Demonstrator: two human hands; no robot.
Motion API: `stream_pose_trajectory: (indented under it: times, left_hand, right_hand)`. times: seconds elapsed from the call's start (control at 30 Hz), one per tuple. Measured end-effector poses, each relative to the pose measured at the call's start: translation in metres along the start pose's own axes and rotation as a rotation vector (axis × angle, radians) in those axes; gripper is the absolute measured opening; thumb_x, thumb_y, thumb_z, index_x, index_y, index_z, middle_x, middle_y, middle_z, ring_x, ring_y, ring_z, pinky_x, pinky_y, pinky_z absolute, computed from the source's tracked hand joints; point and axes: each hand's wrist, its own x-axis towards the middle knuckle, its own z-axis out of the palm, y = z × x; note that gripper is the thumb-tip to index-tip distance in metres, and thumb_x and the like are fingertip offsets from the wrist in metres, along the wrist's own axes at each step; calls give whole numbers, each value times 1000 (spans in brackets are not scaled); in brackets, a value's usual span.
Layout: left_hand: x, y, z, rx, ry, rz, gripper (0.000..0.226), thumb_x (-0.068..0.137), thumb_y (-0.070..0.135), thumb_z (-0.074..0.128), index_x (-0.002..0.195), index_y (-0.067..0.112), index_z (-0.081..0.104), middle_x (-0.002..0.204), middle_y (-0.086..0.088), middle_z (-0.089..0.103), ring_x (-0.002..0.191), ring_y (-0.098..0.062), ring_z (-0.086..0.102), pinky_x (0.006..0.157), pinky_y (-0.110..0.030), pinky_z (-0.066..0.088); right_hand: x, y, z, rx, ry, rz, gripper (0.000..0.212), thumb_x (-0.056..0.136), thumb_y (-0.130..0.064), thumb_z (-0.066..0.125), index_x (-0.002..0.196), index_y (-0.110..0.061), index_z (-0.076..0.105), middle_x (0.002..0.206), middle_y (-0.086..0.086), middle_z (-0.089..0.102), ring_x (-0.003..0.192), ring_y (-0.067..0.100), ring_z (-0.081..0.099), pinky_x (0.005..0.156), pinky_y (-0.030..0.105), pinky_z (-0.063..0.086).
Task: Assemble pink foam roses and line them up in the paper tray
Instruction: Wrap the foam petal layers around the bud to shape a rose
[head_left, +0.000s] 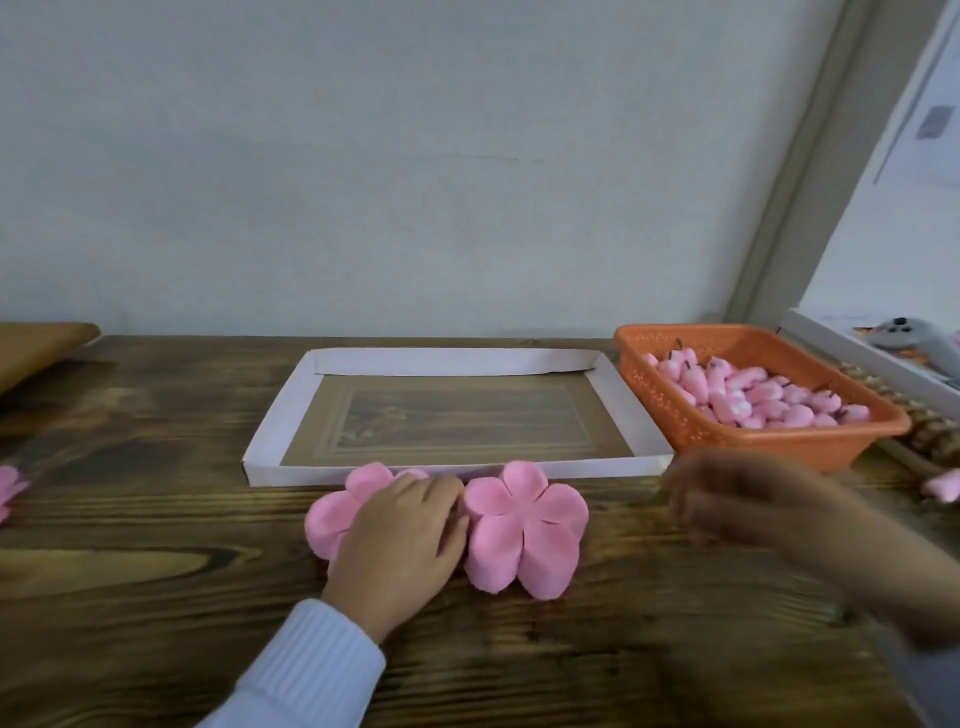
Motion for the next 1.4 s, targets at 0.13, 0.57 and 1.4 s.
stream_pose_trajectory:
  times: [0.13, 0.57, 1.4]
  left_hand:
    - [1, 2, -1, 81, 68, 18, 3, 83, 27, 61, 80, 28, 62, 75, 11, 65, 68, -12, 60, 65, -31, 52]
    - [3, 1, -4, 93, 76, 90, 21, 86, 30, 47, 89, 31, 68, 73, 14, 64, 67, -12, 58, 63, -31, 51]
    - [2, 7, -6, -29, 13, 7, 24, 93, 24, 50, 110, 28, 67, 105, 9, 69, 98, -11, 60, 88, -26, 38]
  right_hand:
    - [72, 3, -80, -156, 478, 78, 21, 89, -5, 59, 83, -25, 65, 78, 3, 70, 77, 27, 65, 73, 37, 51]
    - [157, 48, -103, -741, -34, 554, 34, 93, -25, 59, 126, -15, 60, 115, 8, 55, 88, 17, 58, 61, 22, 45]
    - [121, -18, -88, -314, 559, 94, 11, 87, -19, 68, 90, -11, 61, 81, 4, 65, 67, 13, 56, 56, 25, 40]
